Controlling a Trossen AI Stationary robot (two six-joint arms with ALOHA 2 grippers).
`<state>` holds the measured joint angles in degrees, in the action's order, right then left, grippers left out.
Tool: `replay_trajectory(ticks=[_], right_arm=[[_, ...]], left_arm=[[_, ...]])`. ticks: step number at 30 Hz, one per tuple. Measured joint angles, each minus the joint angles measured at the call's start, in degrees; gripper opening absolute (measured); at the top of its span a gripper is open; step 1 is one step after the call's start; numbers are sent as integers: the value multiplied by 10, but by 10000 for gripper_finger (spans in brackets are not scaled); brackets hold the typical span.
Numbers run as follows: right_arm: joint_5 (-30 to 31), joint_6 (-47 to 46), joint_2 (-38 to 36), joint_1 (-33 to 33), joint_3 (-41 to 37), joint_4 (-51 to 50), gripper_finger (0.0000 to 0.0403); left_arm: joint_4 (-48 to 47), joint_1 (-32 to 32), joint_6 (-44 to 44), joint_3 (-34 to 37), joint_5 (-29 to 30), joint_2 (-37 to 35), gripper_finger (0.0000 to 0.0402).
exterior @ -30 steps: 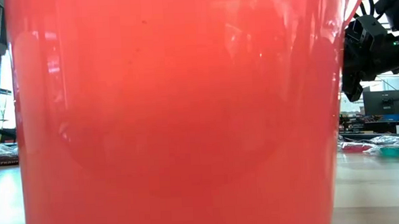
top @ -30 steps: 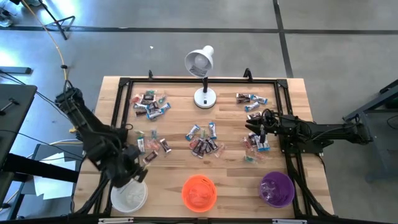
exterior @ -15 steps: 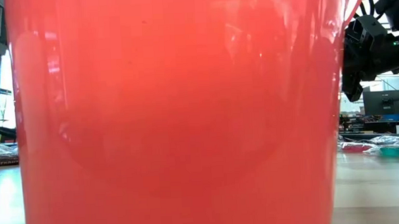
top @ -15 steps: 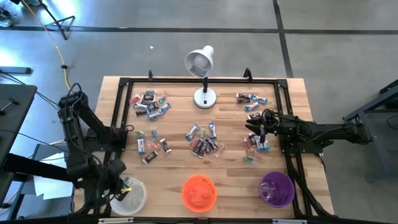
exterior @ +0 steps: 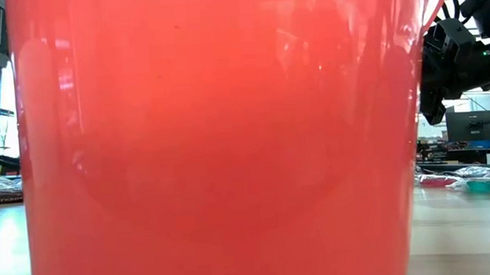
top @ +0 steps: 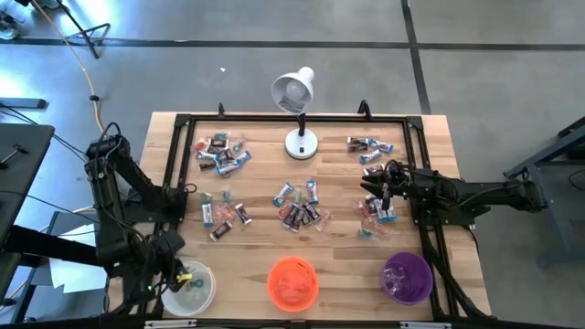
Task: Organize candy in baskets
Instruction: Put the blue gummy into the white bucket
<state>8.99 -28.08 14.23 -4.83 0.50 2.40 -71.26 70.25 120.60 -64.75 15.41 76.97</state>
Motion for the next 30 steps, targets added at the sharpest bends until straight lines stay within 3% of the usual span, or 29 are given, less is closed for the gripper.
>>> replay_trajectory(ticks=[3,7,17,24,30], right_arm=[[0,0,0,0,0,0,152],[0,0,0,0,0,0,152],[0,0,0,0,0,0,152],[0,0,0,0,0,0,152],[0,0,0,0,0,0,152]], left_arm=[[-54,-25,-48,0,54,0,115],[-83,-93,-194,0,95,0,115],[-24,-438,-619,0,97,0,115],[126,-690,-811,1,57,0,115],[194,-830,-863,1,-2,30,115]])
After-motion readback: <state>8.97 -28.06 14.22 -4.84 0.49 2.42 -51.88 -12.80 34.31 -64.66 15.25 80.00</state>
